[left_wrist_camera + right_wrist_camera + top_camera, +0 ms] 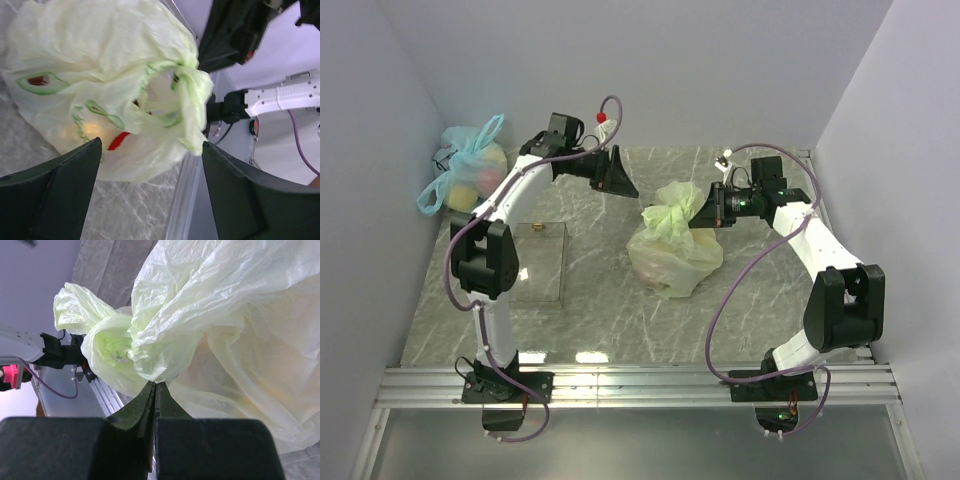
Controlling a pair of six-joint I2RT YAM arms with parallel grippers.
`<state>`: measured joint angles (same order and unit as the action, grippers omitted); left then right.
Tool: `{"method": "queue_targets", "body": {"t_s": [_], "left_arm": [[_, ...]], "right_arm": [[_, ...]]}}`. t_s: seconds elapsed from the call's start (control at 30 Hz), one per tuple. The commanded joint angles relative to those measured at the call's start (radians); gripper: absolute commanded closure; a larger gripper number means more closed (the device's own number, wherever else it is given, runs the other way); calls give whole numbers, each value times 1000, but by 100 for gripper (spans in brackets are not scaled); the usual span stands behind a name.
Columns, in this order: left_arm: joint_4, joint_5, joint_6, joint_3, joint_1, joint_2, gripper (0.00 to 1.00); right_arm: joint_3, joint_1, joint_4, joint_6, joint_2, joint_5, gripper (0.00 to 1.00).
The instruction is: Place the fake fruits into the plastic bag and tie a complex knot
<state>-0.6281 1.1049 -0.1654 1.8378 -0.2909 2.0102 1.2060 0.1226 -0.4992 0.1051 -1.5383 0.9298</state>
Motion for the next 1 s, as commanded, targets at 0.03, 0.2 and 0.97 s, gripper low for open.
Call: {"method": "queue_targets", "body": {"t_s": [0.03, 0.2, 0.97], "left_arm": [[-219, -2, 122, 40, -31, -62, 12], [-329, -91, 210, 118, -111, -22, 5], [-119, -208, 50, -12, -36, -34, 100]], "right_arm": [[52, 14, -7, -47, 17, -9, 100], [61, 26, -4, -45, 10, -9, 100], [73, -43, -131, -183, 50, -75, 100]]}}
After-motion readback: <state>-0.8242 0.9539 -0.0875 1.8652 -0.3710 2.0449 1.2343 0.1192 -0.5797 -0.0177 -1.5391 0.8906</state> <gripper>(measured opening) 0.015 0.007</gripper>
